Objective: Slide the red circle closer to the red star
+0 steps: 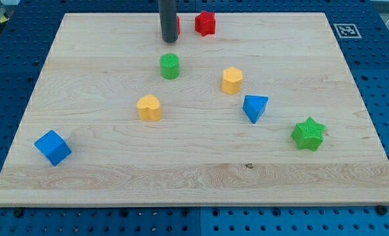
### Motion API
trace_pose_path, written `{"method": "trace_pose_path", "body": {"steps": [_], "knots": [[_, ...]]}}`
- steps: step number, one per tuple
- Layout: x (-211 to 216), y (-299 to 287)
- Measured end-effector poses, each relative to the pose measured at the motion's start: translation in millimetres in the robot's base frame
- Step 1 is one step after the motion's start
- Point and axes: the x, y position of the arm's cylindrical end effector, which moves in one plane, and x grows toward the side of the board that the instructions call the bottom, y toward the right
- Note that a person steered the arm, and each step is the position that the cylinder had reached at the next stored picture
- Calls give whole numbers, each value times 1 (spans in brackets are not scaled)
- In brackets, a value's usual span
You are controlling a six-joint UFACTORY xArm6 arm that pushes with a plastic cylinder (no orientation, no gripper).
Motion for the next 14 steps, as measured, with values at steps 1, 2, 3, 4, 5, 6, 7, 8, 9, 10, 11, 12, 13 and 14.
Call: {"method": "trace_pose_path", "body": {"steps": [1,2,3,4,5,6,7,8,9,10,11,12,13,14], "knots": [[4,5],[10,-17],[10,-53],[-11,-57],[-31,-50],[-34,-38],[-34,-22],[-36,-8],[-37,6],[-37,11],[-37,11],[-37,11],[-31,11],[0,11]]}}
